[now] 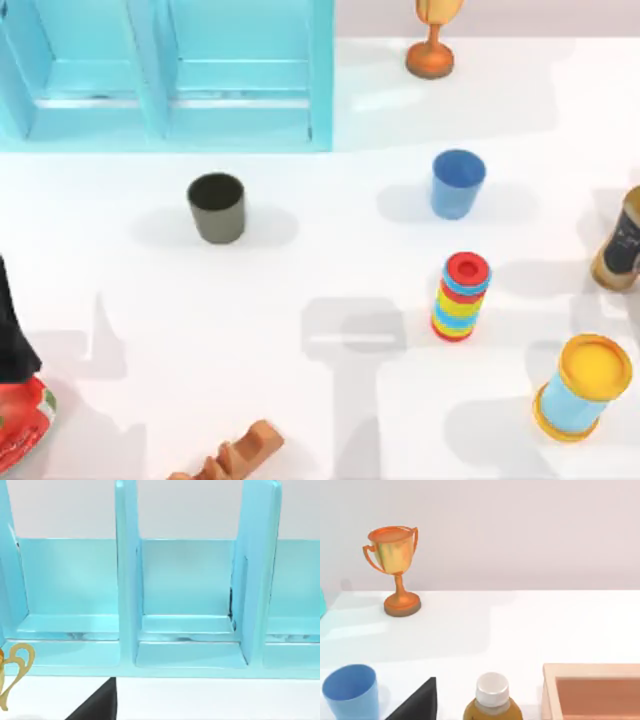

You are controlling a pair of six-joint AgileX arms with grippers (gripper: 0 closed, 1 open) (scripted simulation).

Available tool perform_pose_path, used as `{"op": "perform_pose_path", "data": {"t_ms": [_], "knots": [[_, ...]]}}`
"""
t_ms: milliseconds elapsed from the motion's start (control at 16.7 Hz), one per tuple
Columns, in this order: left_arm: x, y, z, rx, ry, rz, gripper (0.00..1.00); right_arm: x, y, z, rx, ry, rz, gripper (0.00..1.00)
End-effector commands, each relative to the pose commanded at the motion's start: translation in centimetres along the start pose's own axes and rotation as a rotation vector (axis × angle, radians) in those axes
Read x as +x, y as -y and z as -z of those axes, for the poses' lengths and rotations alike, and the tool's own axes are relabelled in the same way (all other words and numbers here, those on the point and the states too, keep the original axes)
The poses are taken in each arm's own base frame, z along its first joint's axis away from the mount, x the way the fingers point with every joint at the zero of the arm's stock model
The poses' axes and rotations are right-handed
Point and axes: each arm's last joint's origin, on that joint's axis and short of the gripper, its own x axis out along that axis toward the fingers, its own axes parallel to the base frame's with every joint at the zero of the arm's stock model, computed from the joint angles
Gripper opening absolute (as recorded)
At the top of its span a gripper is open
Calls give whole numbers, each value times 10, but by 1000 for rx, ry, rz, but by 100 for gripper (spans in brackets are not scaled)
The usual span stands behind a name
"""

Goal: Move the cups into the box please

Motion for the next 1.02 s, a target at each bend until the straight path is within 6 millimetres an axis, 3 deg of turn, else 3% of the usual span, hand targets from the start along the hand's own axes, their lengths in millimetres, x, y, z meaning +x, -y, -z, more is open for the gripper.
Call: {"op": "perform_pose_path", "data": {"t_ms": [120, 240, 360, 480, 600, 780, 1020], "knots": [[0, 0, 0, 0, 0, 0, 100, 13, -5, -36, 9, -90, -11, 100], [0, 0, 0, 0, 0, 0, 100, 39, -12, -70, 15, -208, -21, 100], [0, 0, 0, 0, 0, 0, 100, 77, -23, -96, 15, -350, -27, 100], [0, 0, 0, 0, 0, 0, 100, 126, -39, -108, 9, -512, -29, 100], [0, 0, 0, 0, 0, 0, 100, 177, -58, -105, -3, -681, -25, 100], [0, 0, 0, 0, 0, 0, 100, 243, -91, -82, -22, -907, -11, 100], [0, 0, 0, 0, 0, 0, 100, 293, -136, -48, -37, -1116, 19, 100]]}}
